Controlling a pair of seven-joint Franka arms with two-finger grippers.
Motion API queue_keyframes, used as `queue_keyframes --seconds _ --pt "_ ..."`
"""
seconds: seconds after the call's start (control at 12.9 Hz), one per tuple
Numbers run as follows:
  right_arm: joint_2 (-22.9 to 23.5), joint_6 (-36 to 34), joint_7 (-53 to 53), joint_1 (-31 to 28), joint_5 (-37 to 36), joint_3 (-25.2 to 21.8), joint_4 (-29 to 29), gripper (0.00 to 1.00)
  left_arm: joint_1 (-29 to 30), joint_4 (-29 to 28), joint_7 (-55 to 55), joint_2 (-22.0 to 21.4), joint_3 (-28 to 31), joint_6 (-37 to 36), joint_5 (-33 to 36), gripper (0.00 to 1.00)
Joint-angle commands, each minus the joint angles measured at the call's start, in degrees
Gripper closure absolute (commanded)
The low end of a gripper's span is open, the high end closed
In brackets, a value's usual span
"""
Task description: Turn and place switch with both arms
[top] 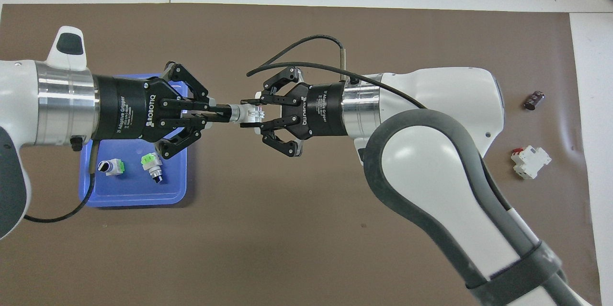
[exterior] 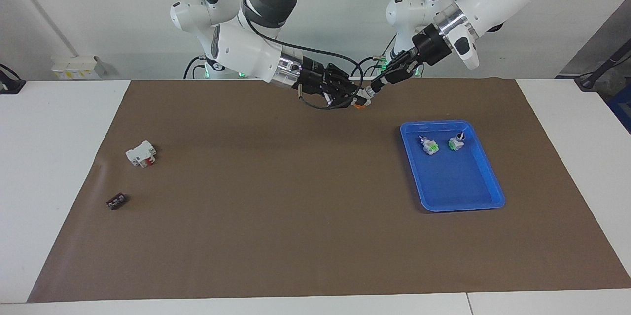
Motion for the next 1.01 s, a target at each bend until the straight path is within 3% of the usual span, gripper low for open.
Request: queue_keyframes --seconds 0.0,0.39,0.62,0.93 --pt "-1.90 0.03 -0.28 -0.20 1.52 0.05 -1.12 1.00 1.01 -4.07 -11.86 -1.74 0.62 5.23 0.51 1.00" --pt "-2.17 -0.06 -0.02 -0.20 1.52 0.05 -1.12 1.00 1.80 -4.07 -41.57 -1.39 0.54 8.83 7.27 1.00" --pt "-2.26 -0.06 -0.02 -0.20 1.52 0.05 -1.12 1.00 1.89 -4.07 -52.04 -1.30 0.62 9.37 7.98 1.00" --pt "-2.26 -0.06 -0.02 -0.20 1.52 0.05 -1.12 1.00 1.28 -3.98 -67.79 -1.04 0.54 10.51 14.49 1.00"
